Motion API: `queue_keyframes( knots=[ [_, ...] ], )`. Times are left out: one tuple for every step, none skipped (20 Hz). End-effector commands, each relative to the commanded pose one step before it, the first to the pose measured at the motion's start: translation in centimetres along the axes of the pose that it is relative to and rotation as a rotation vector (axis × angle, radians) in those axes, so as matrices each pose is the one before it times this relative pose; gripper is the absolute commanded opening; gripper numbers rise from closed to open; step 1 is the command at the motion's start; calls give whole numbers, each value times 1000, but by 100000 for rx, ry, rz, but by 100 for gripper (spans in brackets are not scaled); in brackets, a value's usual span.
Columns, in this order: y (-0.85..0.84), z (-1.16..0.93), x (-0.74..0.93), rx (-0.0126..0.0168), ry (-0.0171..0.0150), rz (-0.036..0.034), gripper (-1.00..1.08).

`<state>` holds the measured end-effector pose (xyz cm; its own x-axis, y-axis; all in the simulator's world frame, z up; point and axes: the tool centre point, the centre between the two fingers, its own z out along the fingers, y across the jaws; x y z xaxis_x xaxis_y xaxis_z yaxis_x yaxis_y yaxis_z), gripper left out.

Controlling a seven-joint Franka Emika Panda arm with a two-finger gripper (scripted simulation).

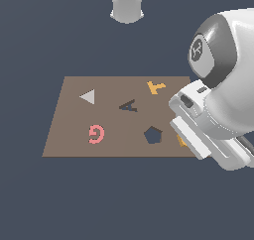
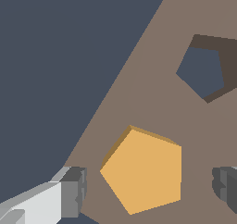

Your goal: Insert a designated object into the corresponding slot on a board.

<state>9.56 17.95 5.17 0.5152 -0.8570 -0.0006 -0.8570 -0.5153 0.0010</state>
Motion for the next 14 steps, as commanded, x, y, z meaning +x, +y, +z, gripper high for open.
queue_keyframes(
  knots=[
    [-339, 108, 79, 81, 36, 1657, 100],
    [-77, 28, 22, 11, 6, 365, 100],
    [-57, 19, 18, 8, 4, 258, 100],
    [-35, 11, 24, 4, 4, 169, 100],
    [-18, 3, 17, 1, 2, 69, 100],
    [-5, -1, 3, 0, 0, 0, 100],
    [55, 4, -25, -29, -11, -216, 100],
    [-2, 40, -2, 0, 0, 0, 100],
    [-6, 121, -7, 0, 0, 0, 100],
    [-10, 202, -13, 0, 0, 0, 100],
    [1, 276, 30, 8, 3, 68, 100],
    [-1, 357, 25, 8, 2, 69, 100],
    [-13, 364, -25, 0, 0, 0, 100],
    [5, 277, 29, 9, 0, 69, 100]
  ],
)
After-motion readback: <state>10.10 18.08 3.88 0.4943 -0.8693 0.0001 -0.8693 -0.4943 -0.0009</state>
